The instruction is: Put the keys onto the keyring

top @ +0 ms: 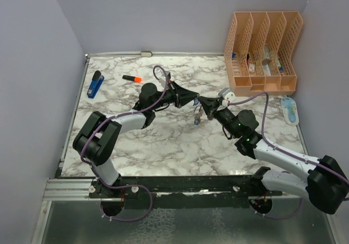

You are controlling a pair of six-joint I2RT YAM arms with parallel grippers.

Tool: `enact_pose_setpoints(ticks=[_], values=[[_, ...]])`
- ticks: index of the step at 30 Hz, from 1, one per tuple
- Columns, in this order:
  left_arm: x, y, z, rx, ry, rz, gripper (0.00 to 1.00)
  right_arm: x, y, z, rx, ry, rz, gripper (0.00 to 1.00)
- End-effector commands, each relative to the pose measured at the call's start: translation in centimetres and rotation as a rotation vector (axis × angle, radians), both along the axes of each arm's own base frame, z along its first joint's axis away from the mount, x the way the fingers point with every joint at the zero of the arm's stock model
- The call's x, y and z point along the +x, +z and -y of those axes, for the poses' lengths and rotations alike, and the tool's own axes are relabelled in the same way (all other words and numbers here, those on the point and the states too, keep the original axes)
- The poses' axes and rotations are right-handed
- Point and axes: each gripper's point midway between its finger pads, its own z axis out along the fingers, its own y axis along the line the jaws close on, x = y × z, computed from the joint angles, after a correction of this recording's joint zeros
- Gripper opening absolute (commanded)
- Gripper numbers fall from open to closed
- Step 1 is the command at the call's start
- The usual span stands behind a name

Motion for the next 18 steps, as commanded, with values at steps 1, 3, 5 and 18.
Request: enact_pose_setpoints(ticks=[1, 3, 5, 18], values=[[-0.65, 0.41, 0.19, -0.02, -0.026, 0.017, 0.0, -0.54, 2.57, -0.13, 0.041, 0.016, 0.086, 0.01], [-0.71, 0.4, 0.22, -0.021, -0.027, 0.015, 0.0, -0.6, 2.69, 0.01, 0.04, 0.013, 0.091, 0.01], [-0.74, 0.48, 0.25, -0.022, -0.029, 0.016, 0.0, -0.6, 2.64, 0.09, 0.035, 0.01, 0.09, 0.01], [-0.99, 1.02, 0.28, -0.046, -0.04, 0.005, 0.0, -0.98, 1.8, 0.51, 0.033, 0.006, 0.081, 0.01]])
